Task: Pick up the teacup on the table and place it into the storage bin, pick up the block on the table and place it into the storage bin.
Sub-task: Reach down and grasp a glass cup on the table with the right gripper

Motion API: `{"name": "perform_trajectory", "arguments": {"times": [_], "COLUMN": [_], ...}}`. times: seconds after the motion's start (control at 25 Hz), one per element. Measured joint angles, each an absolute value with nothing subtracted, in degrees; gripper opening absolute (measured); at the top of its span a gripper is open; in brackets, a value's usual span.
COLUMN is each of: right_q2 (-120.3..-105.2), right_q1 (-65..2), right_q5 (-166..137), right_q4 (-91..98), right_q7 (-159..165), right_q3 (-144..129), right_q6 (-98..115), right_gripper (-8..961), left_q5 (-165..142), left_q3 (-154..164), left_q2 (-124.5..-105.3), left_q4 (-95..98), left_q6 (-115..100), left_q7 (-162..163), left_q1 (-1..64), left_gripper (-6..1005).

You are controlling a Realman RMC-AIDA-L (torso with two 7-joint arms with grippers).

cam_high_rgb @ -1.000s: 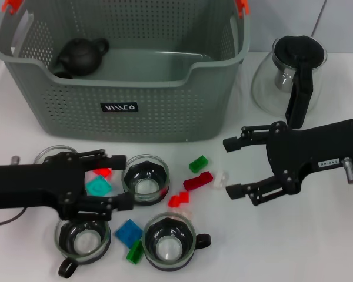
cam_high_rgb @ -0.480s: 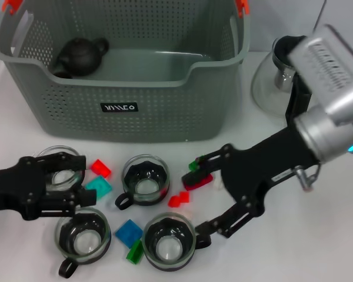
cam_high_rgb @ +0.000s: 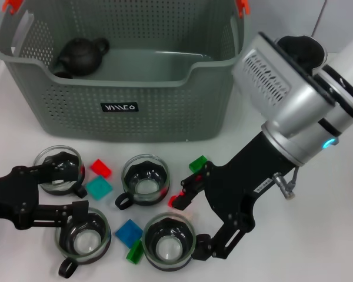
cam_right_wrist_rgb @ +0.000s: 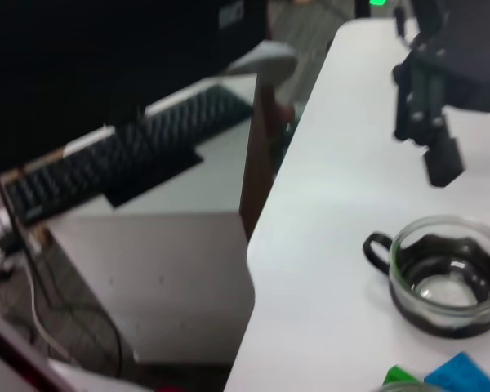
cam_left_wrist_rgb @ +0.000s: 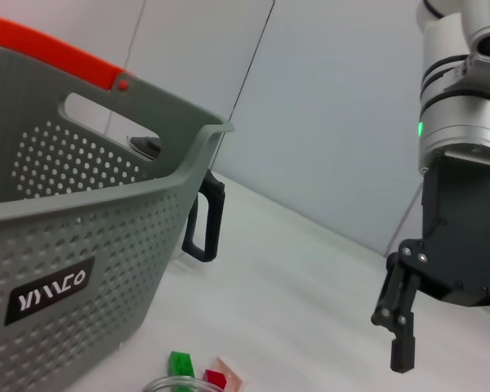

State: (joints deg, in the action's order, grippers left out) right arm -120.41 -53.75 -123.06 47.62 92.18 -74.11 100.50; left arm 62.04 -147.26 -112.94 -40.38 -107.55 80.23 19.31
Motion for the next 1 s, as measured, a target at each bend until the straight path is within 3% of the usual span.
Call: {"name": "perform_trajectory", "arguments": {"times": [1.0], "right_q2": [-121.01], "right_q1": [-55.1], "right_q5": [-117.7], "right_q4": [48.9], "right_q7": [96.0], "right_q3": [-100.0], "right_q6": [85.2], "right_gripper": [877], "left_q5": [62.0], "left_q3": [-147.4], "left_q2": [-113.52], "left_q4": [-39.7], "left_q6": [-104.7], "left_q7": [80.5], "left_q1": [19.8], "left_gripper": [909]}}
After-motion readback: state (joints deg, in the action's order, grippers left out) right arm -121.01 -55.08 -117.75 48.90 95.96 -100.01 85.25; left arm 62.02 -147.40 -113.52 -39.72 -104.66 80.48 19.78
